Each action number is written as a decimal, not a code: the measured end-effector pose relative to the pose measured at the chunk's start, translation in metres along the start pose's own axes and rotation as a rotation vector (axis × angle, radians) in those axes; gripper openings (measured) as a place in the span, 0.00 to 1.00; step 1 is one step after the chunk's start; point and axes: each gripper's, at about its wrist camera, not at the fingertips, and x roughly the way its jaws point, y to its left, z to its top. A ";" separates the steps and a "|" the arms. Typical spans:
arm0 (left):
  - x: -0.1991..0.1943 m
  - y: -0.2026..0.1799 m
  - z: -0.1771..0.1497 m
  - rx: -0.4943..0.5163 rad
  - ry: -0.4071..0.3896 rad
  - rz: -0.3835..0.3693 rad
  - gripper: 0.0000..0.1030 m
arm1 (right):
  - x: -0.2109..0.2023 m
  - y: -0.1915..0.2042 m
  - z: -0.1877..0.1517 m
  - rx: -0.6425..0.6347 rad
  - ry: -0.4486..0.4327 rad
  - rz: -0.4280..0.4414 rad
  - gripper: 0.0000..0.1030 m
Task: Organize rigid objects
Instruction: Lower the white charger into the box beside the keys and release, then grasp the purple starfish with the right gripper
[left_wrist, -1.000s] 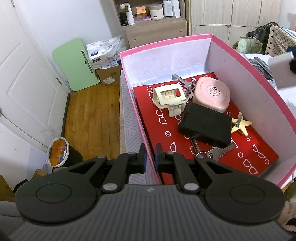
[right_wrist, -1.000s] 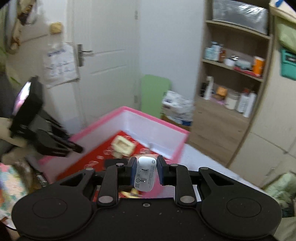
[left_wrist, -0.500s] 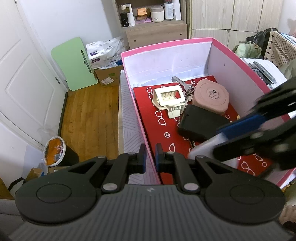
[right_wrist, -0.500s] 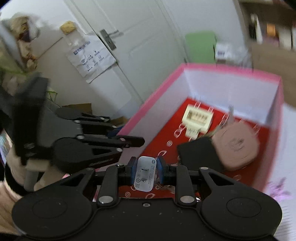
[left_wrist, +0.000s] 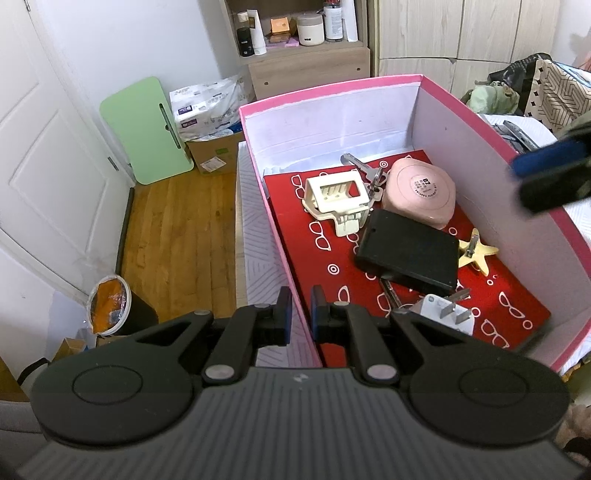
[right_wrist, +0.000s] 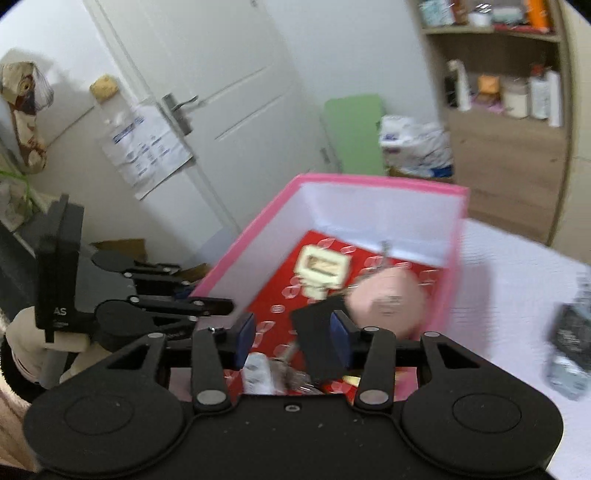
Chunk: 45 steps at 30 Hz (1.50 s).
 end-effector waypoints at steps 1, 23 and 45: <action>0.000 0.000 0.000 0.002 -0.003 0.001 0.08 | -0.010 -0.006 0.000 0.003 -0.009 -0.022 0.49; -0.002 -0.005 -0.003 0.029 -0.010 0.026 0.08 | -0.027 -0.103 -0.063 0.064 0.072 -0.292 0.60; 0.000 -0.005 -0.002 0.044 -0.010 0.027 0.08 | 0.011 -0.089 -0.073 -0.069 -0.053 -0.358 0.56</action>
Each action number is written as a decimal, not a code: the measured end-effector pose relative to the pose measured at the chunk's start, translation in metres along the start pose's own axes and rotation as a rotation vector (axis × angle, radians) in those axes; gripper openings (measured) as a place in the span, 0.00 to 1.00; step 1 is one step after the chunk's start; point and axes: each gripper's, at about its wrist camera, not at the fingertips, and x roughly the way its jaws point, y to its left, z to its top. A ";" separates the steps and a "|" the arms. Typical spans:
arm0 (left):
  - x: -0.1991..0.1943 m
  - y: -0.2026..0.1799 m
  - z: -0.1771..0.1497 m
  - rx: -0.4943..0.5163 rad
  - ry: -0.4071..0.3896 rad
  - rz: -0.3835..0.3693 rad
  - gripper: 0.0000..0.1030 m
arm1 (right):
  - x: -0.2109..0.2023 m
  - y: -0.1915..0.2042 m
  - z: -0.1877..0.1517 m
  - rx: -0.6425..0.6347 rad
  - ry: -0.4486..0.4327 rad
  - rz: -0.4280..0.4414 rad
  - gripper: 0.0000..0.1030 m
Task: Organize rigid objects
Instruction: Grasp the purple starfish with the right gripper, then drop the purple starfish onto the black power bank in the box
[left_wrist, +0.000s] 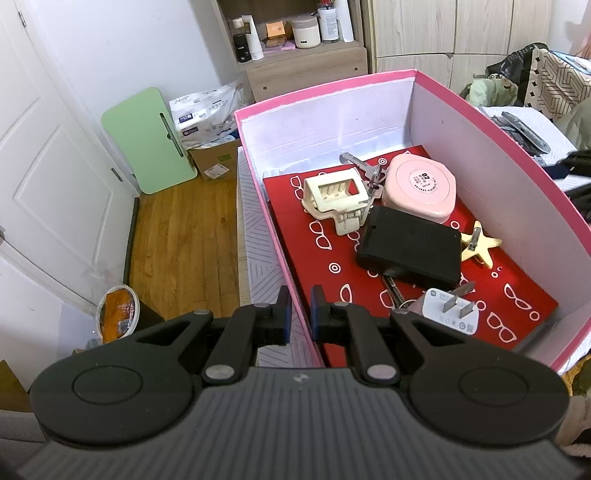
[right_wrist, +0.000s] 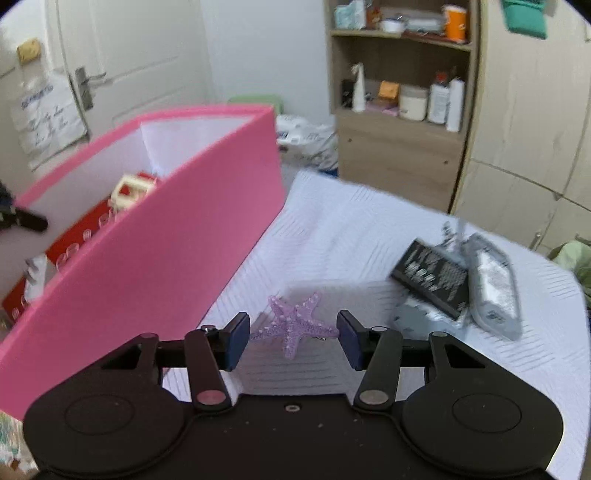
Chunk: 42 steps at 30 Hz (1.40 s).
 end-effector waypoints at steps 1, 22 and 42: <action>0.000 0.000 0.000 -0.001 -0.001 -0.001 0.08 | -0.006 -0.001 0.003 0.009 -0.012 -0.001 0.56; -0.001 0.003 -0.002 0.008 -0.011 -0.019 0.09 | -0.005 0.104 0.096 0.050 0.077 0.371 0.56; -0.001 0.005 -0.002 0.009 -0.019 -0.032 0.10 | 0.034 0.104 0.115 0.156 0.136 0.366 0.57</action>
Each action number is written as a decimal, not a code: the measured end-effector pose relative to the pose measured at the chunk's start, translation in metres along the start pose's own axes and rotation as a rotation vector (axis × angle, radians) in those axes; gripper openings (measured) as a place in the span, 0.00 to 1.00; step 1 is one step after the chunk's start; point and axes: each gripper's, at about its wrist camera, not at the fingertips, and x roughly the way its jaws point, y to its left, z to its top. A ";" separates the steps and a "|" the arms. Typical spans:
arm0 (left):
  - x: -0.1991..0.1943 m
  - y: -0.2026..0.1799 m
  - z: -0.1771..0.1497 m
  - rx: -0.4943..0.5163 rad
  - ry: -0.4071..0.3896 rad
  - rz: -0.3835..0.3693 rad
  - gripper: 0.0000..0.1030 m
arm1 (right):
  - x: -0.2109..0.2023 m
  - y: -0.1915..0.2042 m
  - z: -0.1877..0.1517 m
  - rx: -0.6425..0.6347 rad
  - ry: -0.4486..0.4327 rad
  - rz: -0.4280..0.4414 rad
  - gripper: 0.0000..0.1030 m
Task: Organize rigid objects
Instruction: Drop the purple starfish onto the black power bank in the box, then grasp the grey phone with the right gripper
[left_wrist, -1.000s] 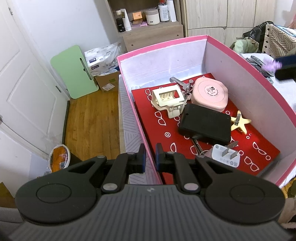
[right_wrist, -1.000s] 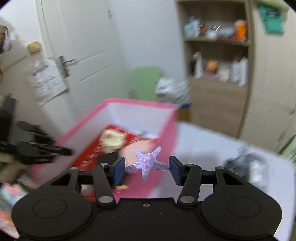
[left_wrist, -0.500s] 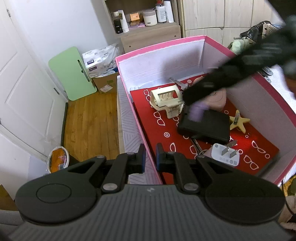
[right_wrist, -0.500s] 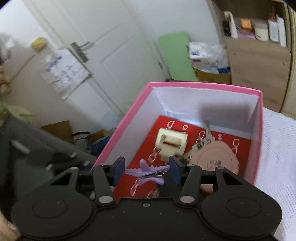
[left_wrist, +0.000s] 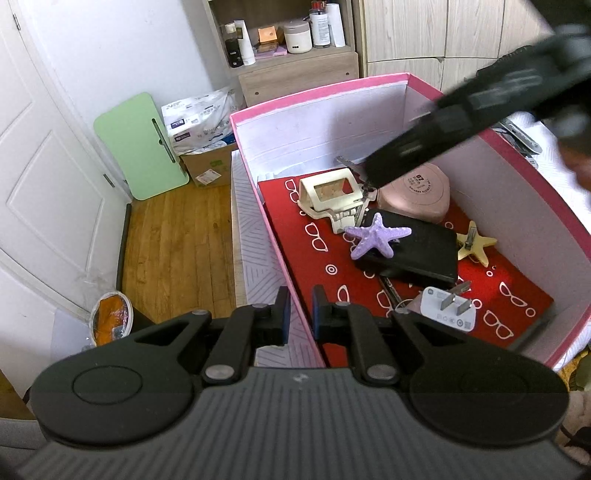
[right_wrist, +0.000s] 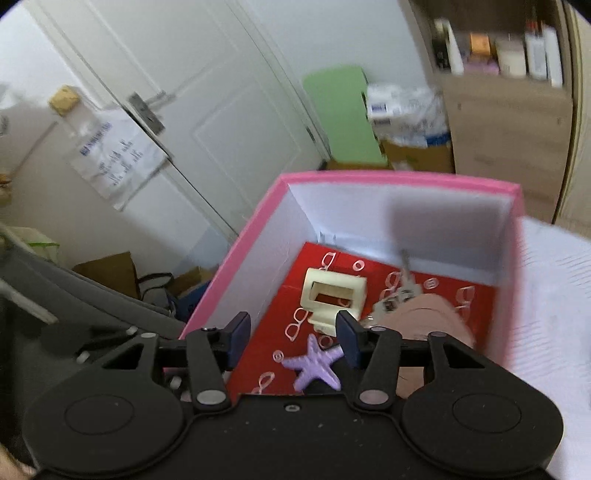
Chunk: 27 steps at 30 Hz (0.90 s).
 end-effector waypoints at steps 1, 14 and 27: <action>0.000 0.000 0.000 0.000 0.000 0.000 0.10 | -0.013 -0.001 -0.003 -0.017 -0.018 -0.012 0.58; 0.001 -0.002 0.000 0.002 -0.009 0.010 0.10 | -0.126 -0.103 -0.056 0.017 -0.184 -0.270 0.66; 0.002 -0.003 0.000 -0.010 -0.002 0.013 0.10 | -0.093 -0.174 -0.071 0.000 -0.216 -0.574 0.85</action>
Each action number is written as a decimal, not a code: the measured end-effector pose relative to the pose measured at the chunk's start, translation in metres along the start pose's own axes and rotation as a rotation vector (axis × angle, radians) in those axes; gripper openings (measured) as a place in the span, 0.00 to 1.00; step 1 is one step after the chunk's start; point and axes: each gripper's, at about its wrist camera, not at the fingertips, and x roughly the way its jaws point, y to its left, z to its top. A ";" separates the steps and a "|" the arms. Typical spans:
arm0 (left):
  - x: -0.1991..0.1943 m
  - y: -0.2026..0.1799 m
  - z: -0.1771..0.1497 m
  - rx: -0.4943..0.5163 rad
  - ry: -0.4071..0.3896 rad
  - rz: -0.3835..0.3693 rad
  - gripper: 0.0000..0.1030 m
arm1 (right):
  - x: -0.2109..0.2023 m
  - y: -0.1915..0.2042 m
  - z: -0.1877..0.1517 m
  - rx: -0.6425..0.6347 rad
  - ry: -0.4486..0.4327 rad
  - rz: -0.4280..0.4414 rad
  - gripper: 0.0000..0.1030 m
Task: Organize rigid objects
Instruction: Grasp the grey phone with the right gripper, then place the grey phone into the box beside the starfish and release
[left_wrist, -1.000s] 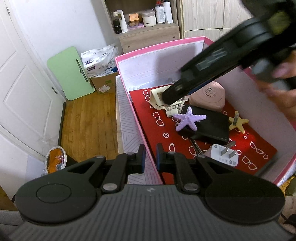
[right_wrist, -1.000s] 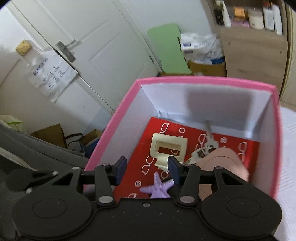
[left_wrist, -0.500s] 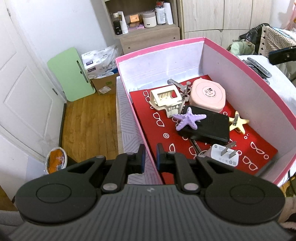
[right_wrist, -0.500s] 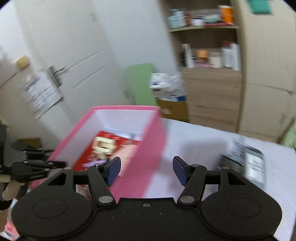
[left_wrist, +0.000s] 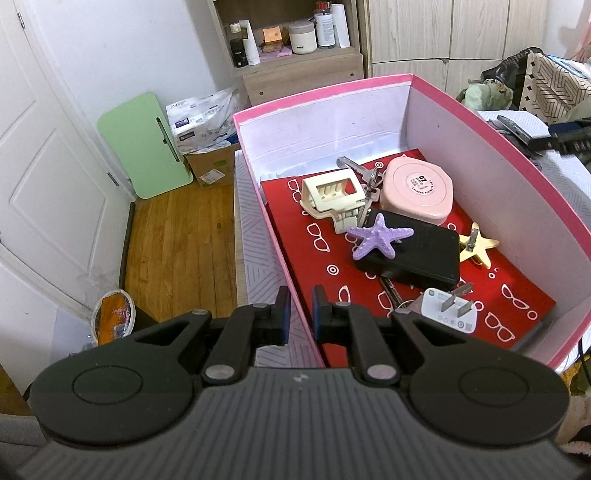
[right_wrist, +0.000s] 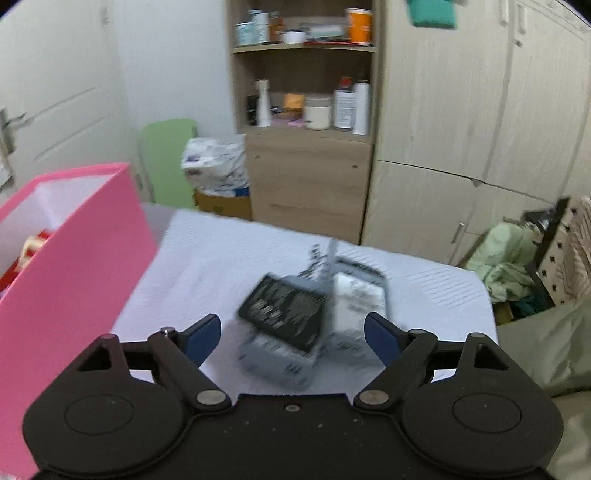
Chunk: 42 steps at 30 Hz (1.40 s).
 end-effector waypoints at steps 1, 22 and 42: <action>0.000 0.000 0.000 0.000 0.000 0.000 0.10 | 0.000 -0.007 0.001 0.033 -0.011 -0.002 0.85; 0.001 0.000 -0.001 0.000 0.003 0.002 0.10 | 0.038 -0.058 -0.010 0.309 0.043 0.115 0.62; 0.000 -0.001 -0.001 0.002 0.003 0.002 0.10 | -0.100 0.116 0.030 -0.210 -0.115 0.412 0.62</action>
